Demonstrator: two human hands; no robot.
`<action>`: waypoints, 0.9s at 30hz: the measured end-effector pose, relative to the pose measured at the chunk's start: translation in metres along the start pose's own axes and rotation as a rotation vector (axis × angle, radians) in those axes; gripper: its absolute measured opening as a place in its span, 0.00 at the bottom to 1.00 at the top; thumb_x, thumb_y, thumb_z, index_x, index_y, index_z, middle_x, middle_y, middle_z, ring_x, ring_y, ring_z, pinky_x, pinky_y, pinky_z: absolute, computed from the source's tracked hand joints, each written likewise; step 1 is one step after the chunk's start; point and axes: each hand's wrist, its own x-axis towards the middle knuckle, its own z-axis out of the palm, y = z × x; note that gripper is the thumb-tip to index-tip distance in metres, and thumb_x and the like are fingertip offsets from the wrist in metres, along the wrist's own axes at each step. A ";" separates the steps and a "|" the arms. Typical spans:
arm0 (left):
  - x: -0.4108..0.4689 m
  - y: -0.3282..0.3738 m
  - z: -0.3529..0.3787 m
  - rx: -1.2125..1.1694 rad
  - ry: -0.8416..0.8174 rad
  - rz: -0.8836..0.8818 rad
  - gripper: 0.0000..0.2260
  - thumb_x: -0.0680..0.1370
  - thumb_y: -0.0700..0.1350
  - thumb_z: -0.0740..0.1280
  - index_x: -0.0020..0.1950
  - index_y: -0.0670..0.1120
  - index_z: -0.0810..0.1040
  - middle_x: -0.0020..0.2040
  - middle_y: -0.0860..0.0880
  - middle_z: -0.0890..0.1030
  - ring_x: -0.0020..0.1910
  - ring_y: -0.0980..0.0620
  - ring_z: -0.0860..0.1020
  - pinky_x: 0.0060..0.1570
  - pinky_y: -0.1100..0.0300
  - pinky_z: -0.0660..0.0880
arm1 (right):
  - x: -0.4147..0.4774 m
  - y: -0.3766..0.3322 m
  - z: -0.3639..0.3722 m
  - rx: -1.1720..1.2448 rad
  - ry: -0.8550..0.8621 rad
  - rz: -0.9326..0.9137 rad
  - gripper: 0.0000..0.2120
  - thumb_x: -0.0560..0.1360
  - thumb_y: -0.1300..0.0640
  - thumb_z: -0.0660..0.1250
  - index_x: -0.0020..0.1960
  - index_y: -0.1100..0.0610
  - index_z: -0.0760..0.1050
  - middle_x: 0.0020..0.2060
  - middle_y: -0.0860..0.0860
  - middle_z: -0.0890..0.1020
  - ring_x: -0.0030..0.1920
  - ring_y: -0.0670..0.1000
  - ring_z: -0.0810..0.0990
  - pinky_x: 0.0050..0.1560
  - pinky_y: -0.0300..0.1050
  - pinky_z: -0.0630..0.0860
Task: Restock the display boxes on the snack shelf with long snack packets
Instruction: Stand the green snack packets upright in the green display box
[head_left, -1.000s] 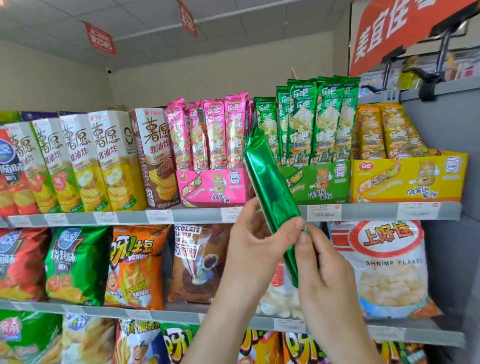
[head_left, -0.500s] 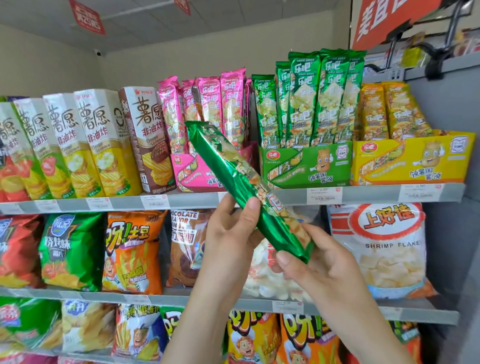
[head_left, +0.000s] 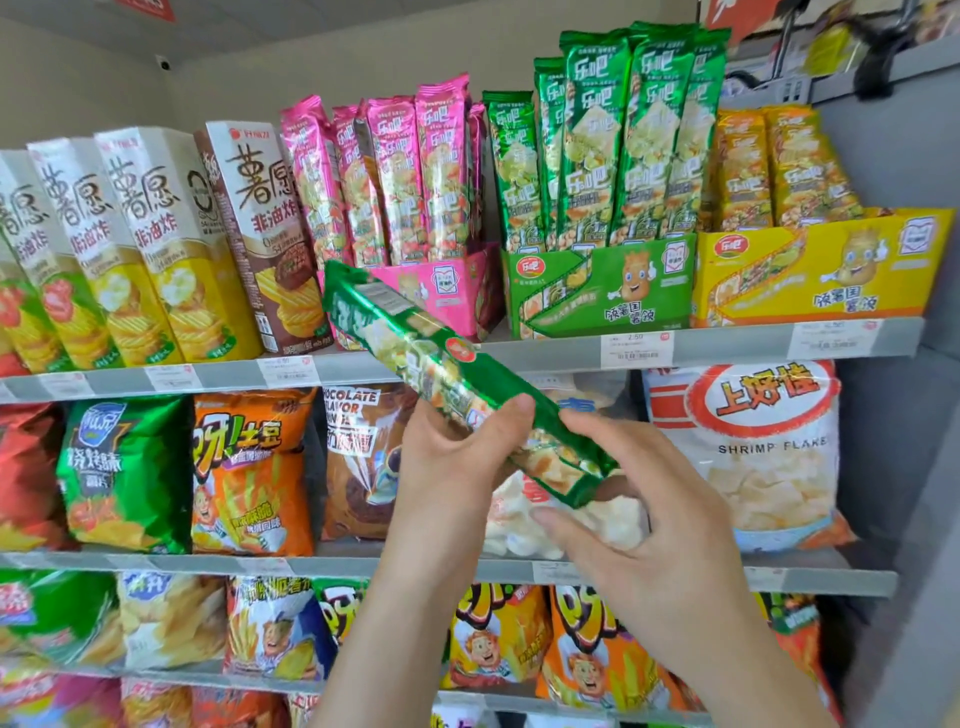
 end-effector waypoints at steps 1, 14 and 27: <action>0.000 0.000 -0.002 -0.005 -0.007 0.002 0.12 0.69 0.40 0.72 0.51 0.40 0.77 0.43 0.43 0.84 0.43 0.46 0.83 0.42 0.56 0.80 | 0.000 -0.002 -0.002 0.155 -0.079 0.088 0.26 0.68 0.46 0.76 0.63 0.37 0.71 0.58 0.41 0.78 0.55 0.43 0.80 0.50 0.30 0.75; 0.020 0.018 -0.013 -0.113 0.221 0.092 0.08 0.74 0.49 0.70 0.47 0.45 0.79 0.39 0.47 0.81 0.38 0.51 0.79 0.39 0.58 0.78 | -0.007 0.012 -0.015 0.575 -0.127 0.344 0.13 0.70 0.55 0.71 0.53 0.53 0.74 0.45 0.51 0.86 0.46 0.48 0.85 0.45 0.32 0.77; 0.028 0.020 -0.004 -0.396 -0.022 -0.035 0.15 0.75 0.52 0.61 0.55 0.43 0.75 0.44 0.45 0.78 0.42 0.47 0.76 0.46 0.54 0.78 | -0.003 0.027 -0.022 1.097 -0.671 0.599 0.30 0.72 0.39 0.70 0.71 0.50 0.72 0.65 0.59 0.77 0.57 0.63 0.81 0.50 0.53 0.79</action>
